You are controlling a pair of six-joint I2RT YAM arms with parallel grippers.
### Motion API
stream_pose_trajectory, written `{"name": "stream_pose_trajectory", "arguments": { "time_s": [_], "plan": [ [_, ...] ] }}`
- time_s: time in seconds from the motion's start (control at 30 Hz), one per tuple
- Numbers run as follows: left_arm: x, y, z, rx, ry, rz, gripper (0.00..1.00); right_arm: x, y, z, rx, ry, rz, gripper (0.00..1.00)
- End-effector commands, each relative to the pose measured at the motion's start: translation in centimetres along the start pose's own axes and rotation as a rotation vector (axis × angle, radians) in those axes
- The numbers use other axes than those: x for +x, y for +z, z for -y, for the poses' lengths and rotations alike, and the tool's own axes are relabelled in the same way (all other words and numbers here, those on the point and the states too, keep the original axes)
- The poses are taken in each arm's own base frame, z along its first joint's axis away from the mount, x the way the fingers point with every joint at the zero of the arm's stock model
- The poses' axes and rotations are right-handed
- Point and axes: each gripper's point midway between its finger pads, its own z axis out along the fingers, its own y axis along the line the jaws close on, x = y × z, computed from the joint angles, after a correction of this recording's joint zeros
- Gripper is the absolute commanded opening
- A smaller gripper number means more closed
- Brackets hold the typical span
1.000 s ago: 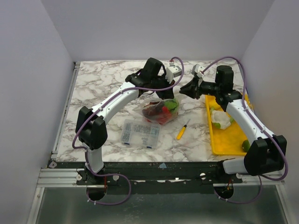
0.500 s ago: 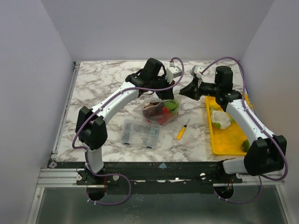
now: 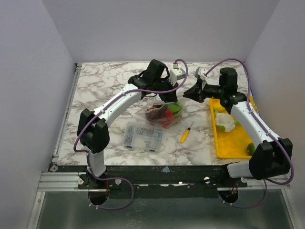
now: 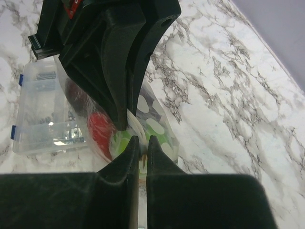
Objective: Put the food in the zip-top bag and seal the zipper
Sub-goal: Zip the zipper food storage bag at the center of the board.
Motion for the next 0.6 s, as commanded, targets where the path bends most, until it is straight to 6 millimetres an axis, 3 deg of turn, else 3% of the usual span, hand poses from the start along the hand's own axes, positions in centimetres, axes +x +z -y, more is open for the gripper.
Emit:
{"name": "stream_pose_trajectory", "arguments": {
  "time_s": [0.0, 0.2, 0.57],
  "plan": [
    [-0.8, -0.4, 1.2, 0.047, 0.030, 0.014, 0.00, -0.8, -0.1, -0.3, -0.015, -0.020, 0.012, 0.01],
    [-1.3, -0.6, 1.5, 0.064, 0.064, 0.028, 0.00, -0.5, 0.2, -1.1, -0.073, -0.025, 0.029, 0.00],
    [-1.0, -0.9, 2.9, 0.136, 0.105, 0.049, 0.00, -1.2, 2.6, -2.2, -0.176, -0.021, 0.079, 0.00]
  ]
}}
